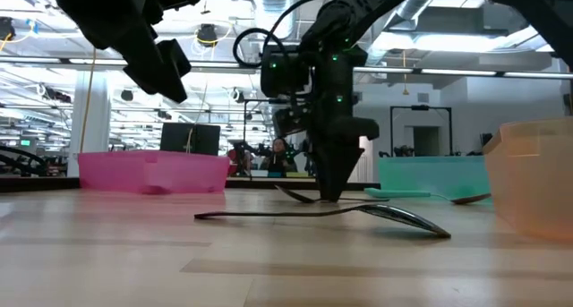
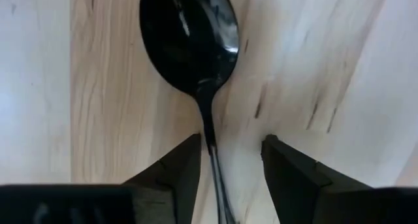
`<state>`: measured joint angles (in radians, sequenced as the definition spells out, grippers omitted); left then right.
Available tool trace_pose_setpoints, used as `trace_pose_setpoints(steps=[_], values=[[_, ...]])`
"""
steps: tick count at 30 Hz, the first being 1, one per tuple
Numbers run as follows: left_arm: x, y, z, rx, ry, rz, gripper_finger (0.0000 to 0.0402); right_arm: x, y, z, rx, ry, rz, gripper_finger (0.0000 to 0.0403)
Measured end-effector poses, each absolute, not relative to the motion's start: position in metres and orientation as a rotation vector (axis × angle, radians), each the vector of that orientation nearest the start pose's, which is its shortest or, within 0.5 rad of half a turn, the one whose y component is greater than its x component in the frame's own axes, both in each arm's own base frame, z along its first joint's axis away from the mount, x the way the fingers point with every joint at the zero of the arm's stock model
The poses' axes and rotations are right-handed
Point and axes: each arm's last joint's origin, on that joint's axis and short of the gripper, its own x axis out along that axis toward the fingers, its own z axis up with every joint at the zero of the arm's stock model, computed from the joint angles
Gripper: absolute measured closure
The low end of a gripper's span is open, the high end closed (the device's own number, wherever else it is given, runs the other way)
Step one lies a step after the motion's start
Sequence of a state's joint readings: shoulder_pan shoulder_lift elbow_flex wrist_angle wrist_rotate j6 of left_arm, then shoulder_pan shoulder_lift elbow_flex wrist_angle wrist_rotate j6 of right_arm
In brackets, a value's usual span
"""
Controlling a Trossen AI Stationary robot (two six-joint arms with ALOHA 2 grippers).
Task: Sort silverware by color (type)
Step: Put the black spoon into the orange bin
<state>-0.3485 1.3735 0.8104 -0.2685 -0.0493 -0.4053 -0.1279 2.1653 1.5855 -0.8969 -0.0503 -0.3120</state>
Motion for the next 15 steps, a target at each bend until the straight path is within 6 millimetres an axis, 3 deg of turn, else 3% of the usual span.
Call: trace_pose_setpoints(steps=[6,15], values=[[0.256,-0.091,0.210,-0.212,0.870,-0.109,0.0196,0.413,-0.053,0.141,-0.094,1.451,0.142,0.0231],[0.255,-0.091,0.209,-0.213,0.885,-0.116,0.0196,0.418,-0.030,0.125,-0.153,1.487,0.137,0.0243]])
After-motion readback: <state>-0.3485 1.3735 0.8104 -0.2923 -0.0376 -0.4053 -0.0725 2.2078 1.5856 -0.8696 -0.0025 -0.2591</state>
